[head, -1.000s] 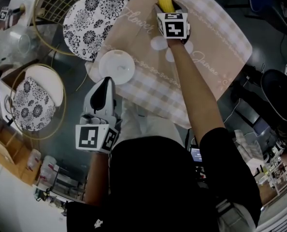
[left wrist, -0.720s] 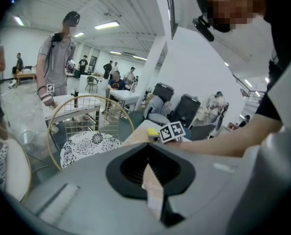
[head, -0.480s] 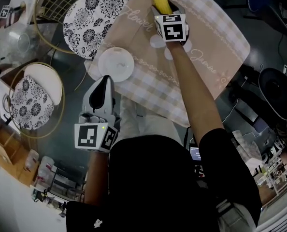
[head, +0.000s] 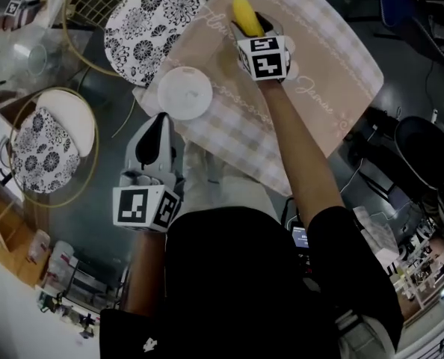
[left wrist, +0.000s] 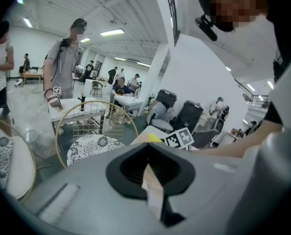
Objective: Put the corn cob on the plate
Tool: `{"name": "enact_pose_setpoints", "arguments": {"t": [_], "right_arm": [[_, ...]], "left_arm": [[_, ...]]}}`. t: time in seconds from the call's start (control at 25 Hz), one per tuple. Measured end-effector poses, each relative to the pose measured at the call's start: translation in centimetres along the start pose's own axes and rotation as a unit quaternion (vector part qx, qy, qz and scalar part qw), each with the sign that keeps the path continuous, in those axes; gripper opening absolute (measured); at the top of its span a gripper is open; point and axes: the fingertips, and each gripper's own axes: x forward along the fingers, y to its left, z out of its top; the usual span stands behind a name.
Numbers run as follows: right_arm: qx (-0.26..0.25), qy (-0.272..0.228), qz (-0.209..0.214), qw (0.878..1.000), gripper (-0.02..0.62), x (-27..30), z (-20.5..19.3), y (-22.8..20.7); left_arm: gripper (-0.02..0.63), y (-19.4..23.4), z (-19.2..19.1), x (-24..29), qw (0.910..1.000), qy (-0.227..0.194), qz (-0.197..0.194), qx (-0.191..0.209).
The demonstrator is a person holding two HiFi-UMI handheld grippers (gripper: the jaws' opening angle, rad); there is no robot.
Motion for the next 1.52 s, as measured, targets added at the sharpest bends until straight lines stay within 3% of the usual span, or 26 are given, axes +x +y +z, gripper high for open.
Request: {"name": "enact_pose_setpoints", "arguments": {"t": [0.76,1.52], "right_arm": [[-0.042,0.013,0.096,0.994,0.262,-4.1,-2.9,15.6],[-0.083,0.035,0.146,0.985,0.262,-5.0,-6.3,24.4]], "left_arm": [[0.009,3.3,-1.3,-5.8,0.9995,-0.021,0.017,-0.013],[0.009,6.1,-3.1,-9.9,0.9985,-0.026,0.046,-0.016]]}}
